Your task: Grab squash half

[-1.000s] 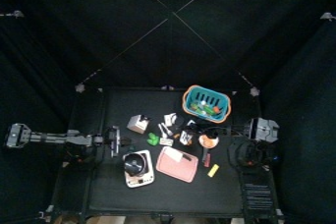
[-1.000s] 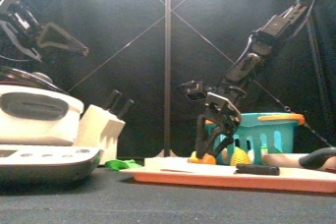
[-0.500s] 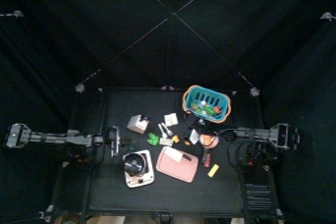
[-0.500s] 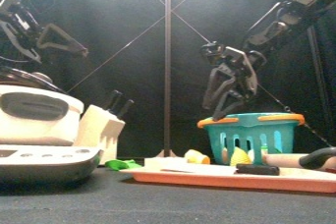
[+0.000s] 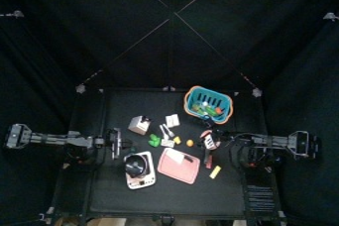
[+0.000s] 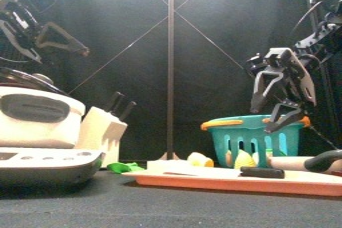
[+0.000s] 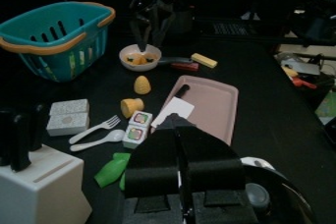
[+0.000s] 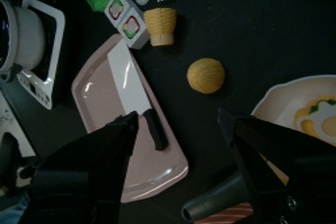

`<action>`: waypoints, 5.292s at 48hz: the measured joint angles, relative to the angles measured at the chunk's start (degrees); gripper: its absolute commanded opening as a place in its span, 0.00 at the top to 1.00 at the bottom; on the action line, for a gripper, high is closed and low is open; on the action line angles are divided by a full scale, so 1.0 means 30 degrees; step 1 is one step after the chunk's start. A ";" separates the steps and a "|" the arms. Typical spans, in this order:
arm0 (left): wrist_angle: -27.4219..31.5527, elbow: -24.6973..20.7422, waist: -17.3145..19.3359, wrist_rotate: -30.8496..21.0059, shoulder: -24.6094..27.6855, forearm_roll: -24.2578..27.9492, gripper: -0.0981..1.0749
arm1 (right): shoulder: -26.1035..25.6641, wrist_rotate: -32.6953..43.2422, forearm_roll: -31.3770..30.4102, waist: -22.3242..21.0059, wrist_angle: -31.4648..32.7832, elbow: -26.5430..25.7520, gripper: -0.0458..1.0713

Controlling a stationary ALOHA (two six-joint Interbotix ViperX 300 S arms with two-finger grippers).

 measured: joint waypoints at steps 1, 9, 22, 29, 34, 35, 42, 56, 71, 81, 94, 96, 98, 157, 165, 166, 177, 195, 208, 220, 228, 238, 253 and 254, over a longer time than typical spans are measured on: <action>0.0000 0.0000 -0.0029 0.0000 0.0000 0.0000 0.90 | 0.0000 0.0000 0.0117 -0.0176 0.0322 -0.0088 0.10; 0.0000 0.0000 -0.0029 0.0000 0.0000 0.0000 0.90 | 0.0029 0.0703 -0.0117 -0.1816 0.3691 -0.1230 0.10; 0.0000 0.0117 -0.0029 0.0000 0.0000 0.0000 0.90 | 0.0029 0.7588 -0.7617 -0.2344 0.8057 -0.2754 0.10; 0.0000 0.0088 -0.0029 0.0000 0.0000 0.0000 0.90 | -0.0410 1.1396 -1.2656 -0.1201 0.8789 -0.2842 0.10; 0.0000 0.0088 -0.0029 0.0000 0.0000 0.0000 0.90 | -0.0996 1.3066 -1.4414 0.0176 0.8291 -0.2314 0.10; 0.0000 0.0117 -0.0029 -0.0029 -0.0029 0.0000 0.90 | -0.1084 1.3418 -1.4619 0.0381 0.8115 -0.2168 0.10; 0.0000 0.0117 0.0000 0.0000 0.0000 0.0000 0.90 | -0.1260 1.4912 -1.5322 0.1113 0.6768 -0.0762 0.10; 0.0000 0.0117 -0.0029 -0.0029 0.0000 0.0000 0.90 | -0.1172 1.5117 -1.5439 0.1377 0.4160 0.1113 0.10; 0.0000 0.0088 -0.0029 0.0000 0.0000 0.0000 0.90 | 0.0381 1.5088 -1.5439 0.1377 0.3750 0.1260 0.10; 0.0000 0.0117 -0.0029 0.0000 0.0000 0.0000 0.90 | 0.1465 1.5088 -1.5498 0.1348 0.3721 0.1084 0.10; 0.0000 0.0088 -0.0029 0.0000 0.0000 0.0000 0.90 | 0.1670 1.5088 -1.5615 0.1289 0.3691 0.0996 0.10; 0.0000 0.0117 -0.0029 -0.0029 -0.0029 0.0000 0.90 | 0.1699 1.5088 -1.5615 0.1289 0.3691 0.0996 0.10; 0.0000 0.0117 -0.0029 0.0000 0.0000 0.0000 0.90 | 0.1758 1.5088 -1.5645 0.1289 0.3691 0.0996 0.10; 0.0029 0.0117 -0.0029 0.0000 0.0000 0.0000 0.90 | 0.1699 1.4883 -1.5908 0.1260 0.3955 -0.0176 0.30; 0.0029 0.0088 -0.0029 0.0000 -0.0029 0.0000 0.90 | 0.0820 1.4912 -1.6729 0.1289 0.4424 -0.0176 0.29; 0.0029 0.0117 -0.0029 -0.0029 0.0000 0.0000 0.90 | 0.0732 1.4854 -1.6787 0.1289 0.4482 -0.0176 0.29; 0.0029 0.0117 -0.0029 0.0000 0.0000 0.0000 0.90 | -0.0410 1.5059 -1.7578 0.1787 0.5566 -0.0176 0.23; 0.0029 0.0117 0.0000 0.0000 0.0000 0.0000 0.90 | 0.0439 1.5117 -1.6436 0.1787 0.5889 -0.0176 0.12; 0.0029 0.0146 -0.0029 0.0000 0.0000 0.0000 0.90 | 0.1582 1.5088 -1.6172 0.1729 0.6006 -0.0176 0.12; 0.0029 0.0146 -0.0029 0.0000 0.0000 0.0029 0.90 | 0.2754 1.5088 -1.6172 0.1699 0.6006 -0.0176 0.12; 0.0029 0.0146 -0.0029 0.0000 0.0000 0.0000 0.90 | 0.3516 1.5000 -1.6260 0.1699 0.5947 -0.0439 0.12; 0.0029 0.0146 -0.0029 0.0000 -0.0029 0.0000 0.90 | 0.4131 1.5000 -1.6670 0.1699 0.5947 -0.0908 0.18; 0.0029 0.0176 -0.0029 0.0000 0.0000 0.0000 0.90 | 0.4219 1.5000 -1.6904 0.1699 0.5977 -0.1348 0.34; 0.0029 0.0176 -0.0029 0.0000 0.0000 0.0000 0.90 | 0.4219 1.5000 -1.6904 0.1699 0.5977 -0.1377 0.34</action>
